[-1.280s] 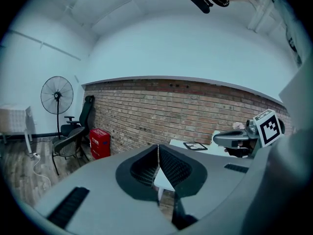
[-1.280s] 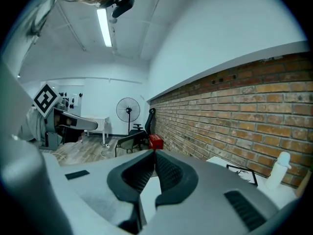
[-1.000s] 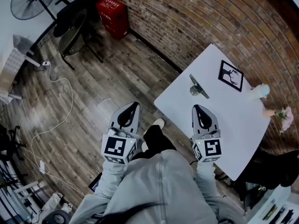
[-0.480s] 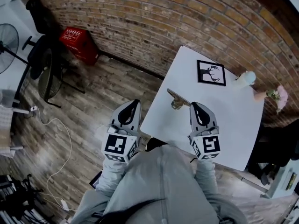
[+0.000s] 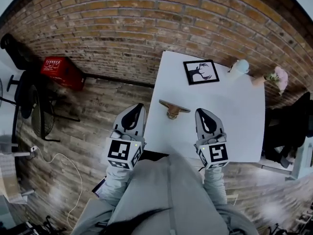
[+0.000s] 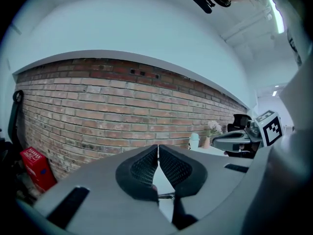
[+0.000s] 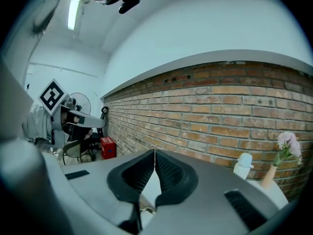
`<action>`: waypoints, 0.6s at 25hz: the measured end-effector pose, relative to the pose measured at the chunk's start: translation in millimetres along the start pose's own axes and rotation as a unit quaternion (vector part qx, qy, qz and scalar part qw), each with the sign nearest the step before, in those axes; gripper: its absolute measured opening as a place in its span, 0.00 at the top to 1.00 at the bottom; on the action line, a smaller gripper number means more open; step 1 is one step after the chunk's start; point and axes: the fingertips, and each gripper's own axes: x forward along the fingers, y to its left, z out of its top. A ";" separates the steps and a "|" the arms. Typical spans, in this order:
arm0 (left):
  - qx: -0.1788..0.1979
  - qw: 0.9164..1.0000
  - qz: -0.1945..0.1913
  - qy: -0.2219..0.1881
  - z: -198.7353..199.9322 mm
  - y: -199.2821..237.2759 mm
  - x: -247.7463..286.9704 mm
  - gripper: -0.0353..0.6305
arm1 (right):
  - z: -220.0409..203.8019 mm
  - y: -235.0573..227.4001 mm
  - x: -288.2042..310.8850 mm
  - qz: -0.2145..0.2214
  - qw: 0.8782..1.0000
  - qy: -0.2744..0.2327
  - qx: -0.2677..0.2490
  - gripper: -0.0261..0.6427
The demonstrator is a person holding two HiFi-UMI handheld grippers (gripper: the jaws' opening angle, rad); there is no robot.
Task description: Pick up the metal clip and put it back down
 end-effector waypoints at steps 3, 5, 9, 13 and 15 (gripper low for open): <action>0.008 0.999 -0.035 0.003 5.2 -0.9 15.4 0.90 | 2.2 -5.3 -0.6 -0.028 1.000 0.006 0.004 0.92; 0.013 0.998 -0.057 0.006 9.2 -1.6 24.9 0.90 | 4.0 -8.0 0.9 -0.046 0.999 0.012 0.004 0.92; 0.023 0.995 -0.093 0.011 12.4 -5.9 41.9 0.90 | 6.6 -12.5 1.6 -0.077 0.997 0.018 0.003 0.92; 0.022 0.993 -0.112 0.018 8.5 -12.6 51.6 0.90 | 2.4 -14.3 1.4 -0.083 0.996 0.027 -0.001 0.92; 0.019 0.993 -0.116 0.020 5.3 -15.4 54.5 0.90 | 0.8 -13.7 2.0 -0.080 0.996 0.026 -0.003 0.92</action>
